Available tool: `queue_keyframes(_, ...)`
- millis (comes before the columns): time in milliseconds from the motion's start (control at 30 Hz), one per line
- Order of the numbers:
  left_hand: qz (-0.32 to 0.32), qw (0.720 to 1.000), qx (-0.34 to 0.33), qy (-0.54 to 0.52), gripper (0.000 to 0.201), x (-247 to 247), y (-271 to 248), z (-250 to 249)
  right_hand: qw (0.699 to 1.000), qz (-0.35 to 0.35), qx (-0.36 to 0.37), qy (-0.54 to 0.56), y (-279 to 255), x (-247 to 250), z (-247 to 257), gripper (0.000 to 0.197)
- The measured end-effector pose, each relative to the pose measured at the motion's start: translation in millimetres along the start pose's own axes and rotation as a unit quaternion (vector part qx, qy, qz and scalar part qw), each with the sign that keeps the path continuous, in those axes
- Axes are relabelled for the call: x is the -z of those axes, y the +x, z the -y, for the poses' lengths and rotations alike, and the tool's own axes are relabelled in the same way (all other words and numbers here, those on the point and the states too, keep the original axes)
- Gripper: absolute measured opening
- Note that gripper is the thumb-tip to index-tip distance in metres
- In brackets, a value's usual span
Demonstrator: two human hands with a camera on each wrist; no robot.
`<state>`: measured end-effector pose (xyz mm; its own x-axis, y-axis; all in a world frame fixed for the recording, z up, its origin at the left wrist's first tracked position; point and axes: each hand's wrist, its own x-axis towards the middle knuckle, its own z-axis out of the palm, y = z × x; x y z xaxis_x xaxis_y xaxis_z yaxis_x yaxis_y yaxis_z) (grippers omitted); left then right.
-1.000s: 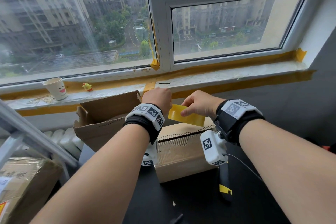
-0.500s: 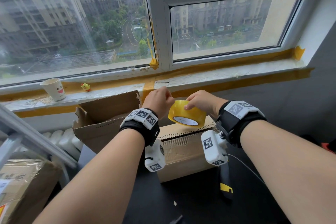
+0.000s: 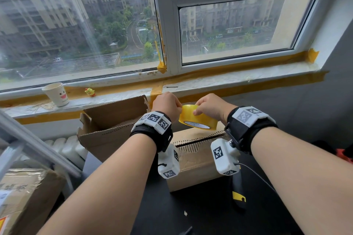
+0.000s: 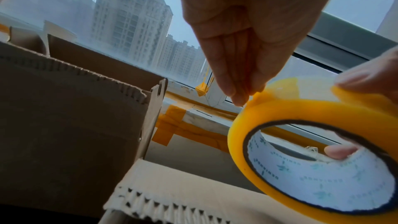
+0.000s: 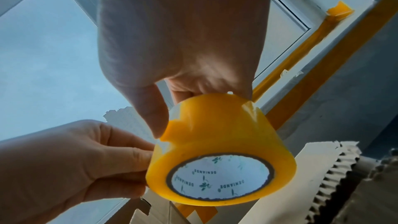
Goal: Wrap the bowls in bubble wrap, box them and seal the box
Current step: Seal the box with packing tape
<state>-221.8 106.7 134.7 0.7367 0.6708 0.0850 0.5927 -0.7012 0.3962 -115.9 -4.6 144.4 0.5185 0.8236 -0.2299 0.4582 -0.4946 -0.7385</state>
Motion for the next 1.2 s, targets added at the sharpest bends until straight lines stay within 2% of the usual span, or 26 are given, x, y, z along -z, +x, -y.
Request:
queue_keyframes(100, 0.004, 1.000, -0.003, 0.029, 0.024, 1.6, -0.9, -0.1, 1.000, 0.003, 0.011, -0.021, -1.5, -1.8, 0.5, 0.020)
queue_keyframes(333, 0.031, 0.996, -0.028, 0.077, 0.021, 6.9, 1.8, 4.7, 0.997, 0.019, 0.022, -0.073, -5.7, -4.6, 8.8, 0.024)
queue_keyframes(600, -0.003, 0.995, -0.050, 0.088, 0.011, 7.1, 1.7, 10.4, 0.999, 0.006, 0.013, -0.043, -4.1, -6.4, 15.3, 0.021)
queue_keyframes(800, 0.025, 0.996, -0.085, -0.001, 0.008, 5.1, 1.8, 27.3, 0.999, 0.024, -0.024, -0.028, -4.7, -5.9, 18.2, 0.032)
queue_keyframes(933, 0.044, 0.994, -0.065, -0.079, 0.008, 2.0, 0.8, 31.3, 0.997, 0.015, -0.060, 0.042, 2.7, -8.0, 14.9, 0.040)
queue_keyframes(1100, 0.096, 0.985, -0.040, -0.135, 0.011, 1.9, -0.7, 33.0, 0.992, 0.025, -0.078, 0.093, 7.1, -6.1, 6.9, 0.069)
queue_keyframes(1200, 0.078, 0.986, -0.049, -0.137, 0.010, 0.3, -0.6, 29.8, 0.989, 0.022, -0.086, 0.114, 4.5, -7.2, 6.2, 0.055)
